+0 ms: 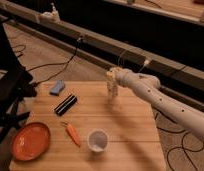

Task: Stand the bottle upright

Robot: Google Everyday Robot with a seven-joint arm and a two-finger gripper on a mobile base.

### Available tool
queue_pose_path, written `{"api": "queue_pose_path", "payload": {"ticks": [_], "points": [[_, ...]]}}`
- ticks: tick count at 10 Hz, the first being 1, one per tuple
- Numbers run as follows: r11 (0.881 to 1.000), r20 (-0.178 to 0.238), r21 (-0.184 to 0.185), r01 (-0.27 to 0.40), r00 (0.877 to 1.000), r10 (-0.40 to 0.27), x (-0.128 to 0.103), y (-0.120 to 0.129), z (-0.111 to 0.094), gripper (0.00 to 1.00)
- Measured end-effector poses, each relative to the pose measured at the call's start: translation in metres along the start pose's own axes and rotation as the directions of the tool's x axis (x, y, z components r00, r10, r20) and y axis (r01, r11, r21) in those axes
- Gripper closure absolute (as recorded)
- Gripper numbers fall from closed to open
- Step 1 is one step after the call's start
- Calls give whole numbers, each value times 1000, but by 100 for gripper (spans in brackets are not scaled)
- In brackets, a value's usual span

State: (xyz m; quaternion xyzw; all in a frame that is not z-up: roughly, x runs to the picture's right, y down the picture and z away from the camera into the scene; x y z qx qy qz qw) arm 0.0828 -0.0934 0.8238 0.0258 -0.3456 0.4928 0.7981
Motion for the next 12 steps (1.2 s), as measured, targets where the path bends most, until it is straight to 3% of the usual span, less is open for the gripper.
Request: {"api": "queue_pose_path", "payload": {"ticks": [3, 10, 12], "points": [[1000, 19, 10, -16, 1000, 16, 16, -1, 2, 93], [999, 12, 17, -39, 999, 39, 33, -1, 3, 30], [999, 11, 17, -39, 999, 39, 34, -1, 3, 29]]}}
